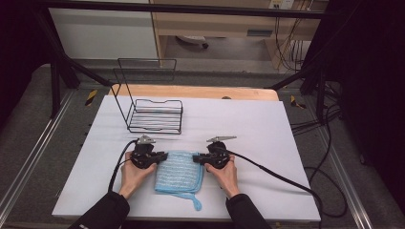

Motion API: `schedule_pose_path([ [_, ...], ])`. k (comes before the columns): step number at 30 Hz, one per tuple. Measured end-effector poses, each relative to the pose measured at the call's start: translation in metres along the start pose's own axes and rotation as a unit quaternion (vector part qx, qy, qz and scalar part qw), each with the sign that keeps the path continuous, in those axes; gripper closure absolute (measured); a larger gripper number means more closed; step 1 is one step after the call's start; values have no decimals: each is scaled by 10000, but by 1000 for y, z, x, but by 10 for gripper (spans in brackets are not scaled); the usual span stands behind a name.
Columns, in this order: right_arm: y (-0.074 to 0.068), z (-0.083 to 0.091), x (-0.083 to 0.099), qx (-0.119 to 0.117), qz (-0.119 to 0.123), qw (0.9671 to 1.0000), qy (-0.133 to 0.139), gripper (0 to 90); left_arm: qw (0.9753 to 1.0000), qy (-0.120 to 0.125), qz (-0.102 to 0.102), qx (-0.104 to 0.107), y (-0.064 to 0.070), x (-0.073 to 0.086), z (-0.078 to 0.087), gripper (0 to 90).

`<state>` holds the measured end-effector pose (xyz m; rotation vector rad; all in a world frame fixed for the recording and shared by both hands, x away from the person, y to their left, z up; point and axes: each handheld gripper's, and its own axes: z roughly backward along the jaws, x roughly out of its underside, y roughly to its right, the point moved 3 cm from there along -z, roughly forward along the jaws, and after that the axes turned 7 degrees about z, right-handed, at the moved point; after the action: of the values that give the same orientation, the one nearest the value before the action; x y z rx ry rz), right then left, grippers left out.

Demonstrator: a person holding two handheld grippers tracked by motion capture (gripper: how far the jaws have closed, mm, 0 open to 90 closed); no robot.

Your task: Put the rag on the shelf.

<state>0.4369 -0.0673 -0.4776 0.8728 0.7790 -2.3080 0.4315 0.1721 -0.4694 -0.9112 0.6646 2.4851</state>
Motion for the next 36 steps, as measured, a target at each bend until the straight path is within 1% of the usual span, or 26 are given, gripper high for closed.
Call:
schedule_pose_path([
  [4, 0, 1, -1, -29, -33, 10000, -5, 791, 9999, 61, 71, 81, -1, -1, 3, 829],
  [8, -2, 4, -1, -33, -41, 10000, 36, 796, 9996, 179, 81, 200, -1, -3, 9, 830],
  [11, -4, 8, -2, -24, 14, 10000, 80, 796, 9992, 298, 46, 276, 0, -4, 14, 830],
  [13, -6, 10, -2, -31, 38, 9999, 126, 797, 9989, 374, -13, 297, 2, -5, 18, 830],
  [15, -8, 13, -3, -32, 70, 9998, 187, 798, 9983, 467, -27, 346, 4, -6, 23, 830],
  [17, -12, 17, -4, -39, 129, 9994, 310, 799, 9976, 581, -63, 379, 5, -7, 28, 830],
  [18, -12, 17, -4, -39, 129, 9994, 310, 799, 9973, 618, -89, 382, 6, -7, 30, 830],
  [19, -13, 19, -4, -45, 147, 9993, 340, 799, 9970, 641, -84, 433, 7, -7, 32, 830],
  [22, -18, 25, -6, -70, 172, 9986, 486, 800, 9960, 744, -93, 484, 9, -7, 39, 830],
  [23, -18, 27, -7, -68, 224, 9983, 542, 800, 9957, 773, -101, 499, 10, -8, 41, 830],
  [30, -26, 40, -10, -131, 295, 9963, 797, 801, 9941, 937, -147, 524, 15, -10, 52, 829],
  [31, -27, 42, -11, -128, 319, 9959, 840, 801, 9939, 956, -158, 524, 16, -10, 53, 829],
  [32, -29, 45, -12, -114, 339, 9949, 942, 803, 9936, 984, -166, 528, 17, -10, 54, 829],
  [33, -29, 45, -12, -114, 339, 9949, 942, 803, 9933, 1009, -168, 532, 18, -11, 56, 829],
  [36, -32, 50, -14, -51, 455, 9937, 1020, 803, 9926, 1087, -246, 475, 21, -12, 60, 829],
])
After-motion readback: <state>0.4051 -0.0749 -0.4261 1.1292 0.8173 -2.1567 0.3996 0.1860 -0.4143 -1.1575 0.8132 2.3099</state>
